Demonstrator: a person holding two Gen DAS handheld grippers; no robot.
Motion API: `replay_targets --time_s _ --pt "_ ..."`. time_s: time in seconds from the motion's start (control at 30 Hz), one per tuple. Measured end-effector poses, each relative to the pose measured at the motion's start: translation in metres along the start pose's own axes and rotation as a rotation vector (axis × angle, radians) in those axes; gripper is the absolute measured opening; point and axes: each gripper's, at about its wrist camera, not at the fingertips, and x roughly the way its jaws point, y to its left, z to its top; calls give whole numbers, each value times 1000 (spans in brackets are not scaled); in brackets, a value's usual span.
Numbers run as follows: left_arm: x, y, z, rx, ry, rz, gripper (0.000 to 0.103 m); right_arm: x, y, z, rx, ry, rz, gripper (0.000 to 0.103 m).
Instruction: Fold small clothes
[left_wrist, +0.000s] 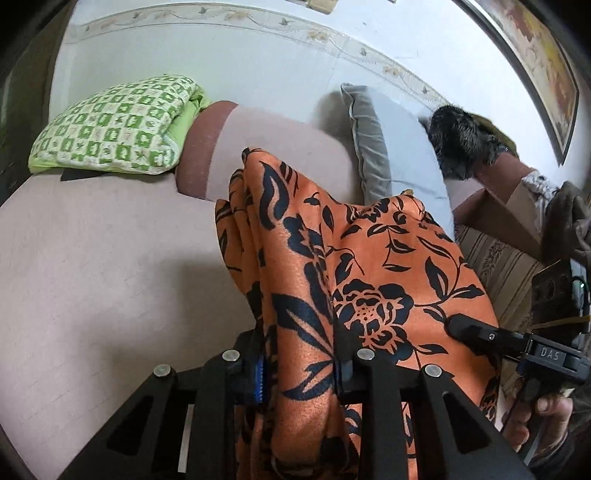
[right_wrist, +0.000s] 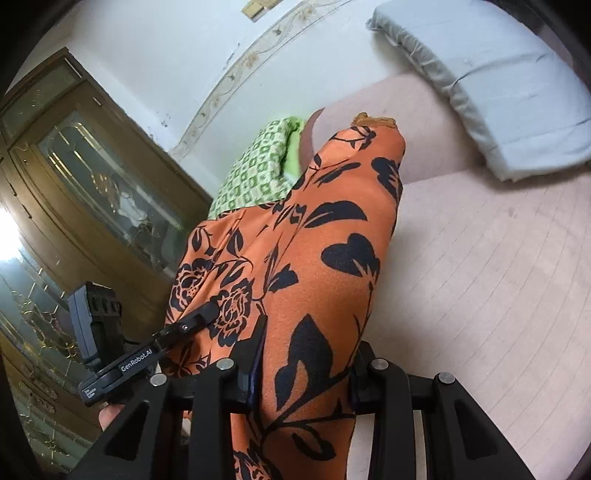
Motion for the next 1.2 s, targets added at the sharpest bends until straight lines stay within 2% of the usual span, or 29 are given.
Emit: replay_targets --time_s 0.1,0.17,0.2,0.27,0.3,0.33,0.37,0.43,0.5,0.57,0.6,0.67,0.7,0.73,0.77,0.8,0.9,1.0,1.1,1.2 --pt "25 -1 -14 30 35 30 27 15 -33 -5 35 22 -18 36" --pt "47 4 -24 16 85 47 30 32 -55 -18 61 58 -38 37" --pt "60 8 -34 -1 125 53 33 42 -66 -27 79 80 -63 41" --pt "94 15 -57 22 245 105 43 56 -88 -43 101 121 -175 51" --pt "106 19 -70 54 307 166 45 61 -96 -51 106 148 -263 57" --pt "105 22 -76 73 310 173 58 58 -100 -58 98 163 -325 60" --pt "97 22 -78 79 275 180 63 50 -97 -61 82 135 -311 62" --pt "69 19 -75 98 189 219 66 29 -80 -62 40 82 -317 64" --pt "37 10 -73 113 112 207 69 6 -58 -63 2 20 -302 64" --pt "13 1 -77 142 37 209 85 -10 -24 -66 -29 -48 -230 71" --pt "4 -3 -84 158 4 231 88 -13 -15 -70 -38 -60 -194 77" --pt "21 1 -89 170 41 270 90 -2 -9 -82 -42 -22 -132 81" --pt "35 5 -98 167 114 298 90 16 -15 -93 -30 43 -142 83" --pt "50 10 -107 160 202 322 90 32 -30 -104 5 124 -188 83" --pt "61 14 -113 151 273 332 90 54 -50 -117 70 241 -269 83" --pt "59 15 -116 123 287 314 90 52 -50 -119 66 222 -281 80" --pt "21 5 -106 126 170 310 90 16 -11 -110 -22 114 -265 80" --pt "-11 -10 -98 153 110 320 90 -20 21 -113 -104 7 -319 84" --pt "-37 -23 -99 138 77 317 90 -35 32 -133 -91 -38 -367 84" --pt "-53 -28 -109 116 78 320 90 -53 23 -176 -43 -42 -432 84"
